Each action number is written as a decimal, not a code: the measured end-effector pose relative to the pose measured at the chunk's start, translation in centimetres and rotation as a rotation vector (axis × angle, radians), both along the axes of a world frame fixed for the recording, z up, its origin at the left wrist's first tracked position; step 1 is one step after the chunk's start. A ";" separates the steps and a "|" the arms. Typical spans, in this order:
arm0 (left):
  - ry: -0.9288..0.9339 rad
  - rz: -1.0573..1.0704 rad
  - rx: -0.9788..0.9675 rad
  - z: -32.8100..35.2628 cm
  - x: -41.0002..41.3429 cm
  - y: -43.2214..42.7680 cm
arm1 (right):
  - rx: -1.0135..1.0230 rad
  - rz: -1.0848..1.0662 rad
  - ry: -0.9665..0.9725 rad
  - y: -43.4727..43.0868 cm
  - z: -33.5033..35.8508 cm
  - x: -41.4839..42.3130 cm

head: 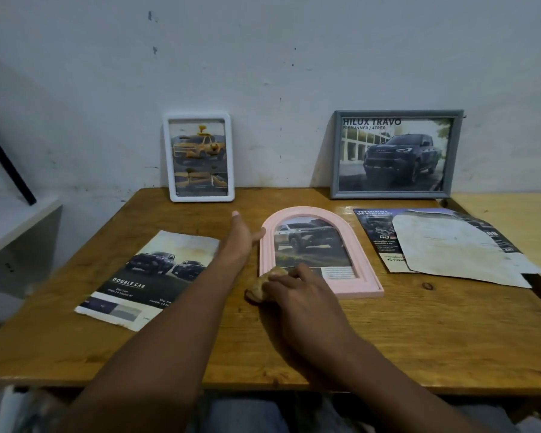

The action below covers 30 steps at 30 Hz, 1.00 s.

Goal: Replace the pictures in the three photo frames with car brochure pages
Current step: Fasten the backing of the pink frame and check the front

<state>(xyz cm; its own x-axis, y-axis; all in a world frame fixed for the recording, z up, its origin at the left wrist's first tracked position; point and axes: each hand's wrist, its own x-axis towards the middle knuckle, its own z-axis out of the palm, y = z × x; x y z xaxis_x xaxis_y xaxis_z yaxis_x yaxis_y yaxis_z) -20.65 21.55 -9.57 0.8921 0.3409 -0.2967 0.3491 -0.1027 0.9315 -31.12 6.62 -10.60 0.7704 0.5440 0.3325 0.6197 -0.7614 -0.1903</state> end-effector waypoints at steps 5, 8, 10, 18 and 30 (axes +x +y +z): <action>-0.079 0.044 -0.442 -0.4 -0.1 2.8 | -0.026 0.052 0.034 1.6 0.9 2.8; -0.146 0.081 -0.536 -0.7 0.0 3.3 | -0.054 0.038 0.062 2.0 1.6 4.9; -0.169 0.068 -0.518 -0.6 0.0 3.1 | -0.067 0.015 0.087 2.4 1.9 6.6; -0.209 0.006 -0.265 -1.1 -0.5 1.6 | -0.050 -0.155 0.153 4.4 1.5 14.5; -0.076 -0.107 0.456 -1.4 -2.7 -1.8 | 0.372 -0.521 0.585 -10.2 8.2 12.6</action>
<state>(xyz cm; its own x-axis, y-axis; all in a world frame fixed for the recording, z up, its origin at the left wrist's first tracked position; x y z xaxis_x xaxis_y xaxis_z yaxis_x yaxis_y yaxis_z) -23.40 19.70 -10.93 0.9427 0.3263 -0.0705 0.2467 -0.5389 0.8055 -18.51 -3.53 -2.44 0.9940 0.0091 -0.1089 -0.0658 -0.7458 -0.6629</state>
